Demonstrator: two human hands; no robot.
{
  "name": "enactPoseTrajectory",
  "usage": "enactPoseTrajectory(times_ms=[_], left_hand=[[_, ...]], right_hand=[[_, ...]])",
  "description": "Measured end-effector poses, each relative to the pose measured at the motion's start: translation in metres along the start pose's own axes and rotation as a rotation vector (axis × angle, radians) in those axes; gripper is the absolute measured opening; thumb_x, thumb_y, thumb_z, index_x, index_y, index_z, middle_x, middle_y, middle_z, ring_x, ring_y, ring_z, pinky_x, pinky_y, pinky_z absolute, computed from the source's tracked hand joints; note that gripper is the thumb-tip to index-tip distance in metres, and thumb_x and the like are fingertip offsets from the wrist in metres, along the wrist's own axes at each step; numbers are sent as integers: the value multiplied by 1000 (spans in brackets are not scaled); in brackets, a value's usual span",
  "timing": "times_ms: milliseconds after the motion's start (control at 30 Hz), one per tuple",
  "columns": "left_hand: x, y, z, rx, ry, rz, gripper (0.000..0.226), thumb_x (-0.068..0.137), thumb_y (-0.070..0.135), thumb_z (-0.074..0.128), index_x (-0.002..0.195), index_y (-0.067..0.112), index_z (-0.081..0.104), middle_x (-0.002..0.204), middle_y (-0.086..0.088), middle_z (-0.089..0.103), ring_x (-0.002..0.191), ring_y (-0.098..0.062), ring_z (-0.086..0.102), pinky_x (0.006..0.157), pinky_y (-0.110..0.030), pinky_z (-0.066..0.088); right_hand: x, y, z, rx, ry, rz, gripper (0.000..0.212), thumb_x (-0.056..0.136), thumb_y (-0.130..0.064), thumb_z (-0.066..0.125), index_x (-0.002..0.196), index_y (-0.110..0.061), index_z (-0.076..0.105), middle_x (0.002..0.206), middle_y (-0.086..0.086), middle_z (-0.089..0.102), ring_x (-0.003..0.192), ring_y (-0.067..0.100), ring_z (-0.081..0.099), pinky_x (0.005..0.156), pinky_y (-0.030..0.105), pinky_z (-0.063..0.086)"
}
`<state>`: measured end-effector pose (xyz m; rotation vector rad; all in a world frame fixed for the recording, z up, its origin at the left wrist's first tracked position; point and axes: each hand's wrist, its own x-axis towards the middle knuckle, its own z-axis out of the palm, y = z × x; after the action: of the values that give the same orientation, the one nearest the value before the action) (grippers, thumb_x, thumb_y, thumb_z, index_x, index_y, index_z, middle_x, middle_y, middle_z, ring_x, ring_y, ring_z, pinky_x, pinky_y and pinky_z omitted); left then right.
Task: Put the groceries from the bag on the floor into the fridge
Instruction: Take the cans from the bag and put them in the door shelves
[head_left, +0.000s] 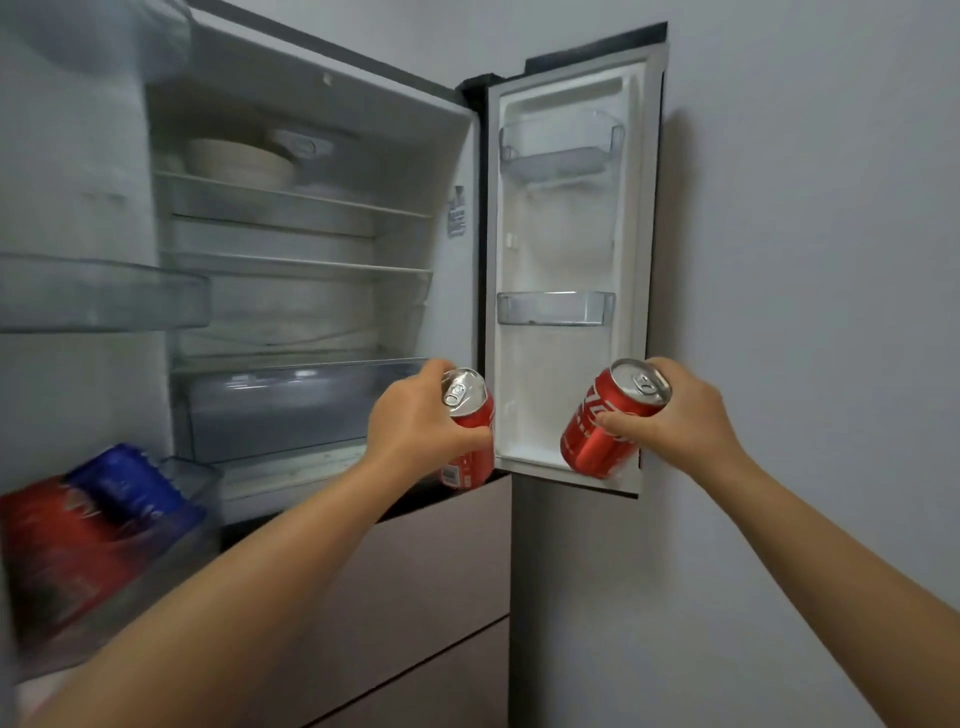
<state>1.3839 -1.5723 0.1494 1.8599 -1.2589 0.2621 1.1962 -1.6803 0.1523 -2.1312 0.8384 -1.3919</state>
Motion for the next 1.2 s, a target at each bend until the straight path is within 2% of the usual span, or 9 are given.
enactPoseTrajectory(times_ms=[133, 267, 367, 533, 633, 767, 967, 1100, 1200], left_hand=[[60, -1, 36, -33, 112, 9, 57, 68, 28, 78, 118, 20, 53, 112, -1, 67, 102, -22, 61, 76, -26, 43], [132, 18, 63, -128, 330, 101, 67, 63, 30, 81, 122, 18, 51, 115, -5, 65, 106, -25, 59, 87, -33, 49], [182, 37, 73, -196, 479, 187, 76, 56, 40, 79, 123, 19, 51, 114, -4, 64, 106, -23, 58, 89, -35, 49], [256, 61, 89, -228, 551, 255, 65, 66, 32, 79, 123, 19, 51, 115, -4, 65, 107, -24, 59, 86, -30, 46], [291, 61, 99, -227, 508, 190, 62, 70, 36, 74, 124, 20, 49, 118, -5, 63, 109, -25, 58, 87, -32, 45], [323, 52, 111, -233, 339, 121, 55, 76, 42, 70, 121, 17, 49, 116, -5, 62, 93, -19, 55, 77, -28, 41], [351, 40, 117, -80, 55, 100, 46, 75, 49, 66, 107, 17, 58, 94, -3, 61, 85, -21, 57, 74, -28, 47], [367, 43, 107, 9, -120, 134, 40, 73, 50, 67, 91, 15, 60, 92, -7, 65, 88, -25, 65, 82, -34, 55], [376, 51, 100, 40, -229, 113, 41, 75, 47, 67, 91, 11, 57, 85, -8, 61, 77, -22, 61, 73, -30, 53]], right_hand=[[62, 29, 7, 3, 63, -98, 47, 65, -10, 81, 105, -13, 56, 93, -1, 56, 85, 14, 53, 63, 9, 42], [141, 42, 7, 33, 238, -266, 53, 64, -16, 81, 111, -11, 57, 95, -3, 56, 85, 11, 54, 59, -6, 39], [192, 35, 12, 31, 351, -402, 58, 59, -31, 79, 108, -9, 56, 94, -4, 56, 85, 11, 53, 63, 5, 41], [258, 24, 27, -11, 408, -483, 64, 62, -33, 72, 117, -5, 53, 110, 9, 62, 98, 20, 57, 82, 18, 39], [283, 29, 33, -86, 339, -383, 65, 74, -28, 73, 129, -8, 45, 126, 12, 58, 115, 26, 54, 93, 30, 41], [302, 41, 41, -117, 238, -247, 59, 82, -35, 64, 134, -16, 43, 130, 13, 55, 117, 27, 54, 96, 33, 42], [324, 47, 63, -321, 23, 12, 56, 90, -47, 47, 128, -7, 41, 131, 18, 52, 115, 34, 53, 87, 36, 45], [333, 44, 66, -363, -24, 123, 58, 93, -44, 40, 133, -3, 35, 135, 21, 47, 117, 38, 51, 88, 42, 48], [333, 46, 70, -473, -14, 102, 48, 99, -34, 30, 133, 0, 38, 137, 24, 44, 122, 39, 46, 95, 39, 42]])
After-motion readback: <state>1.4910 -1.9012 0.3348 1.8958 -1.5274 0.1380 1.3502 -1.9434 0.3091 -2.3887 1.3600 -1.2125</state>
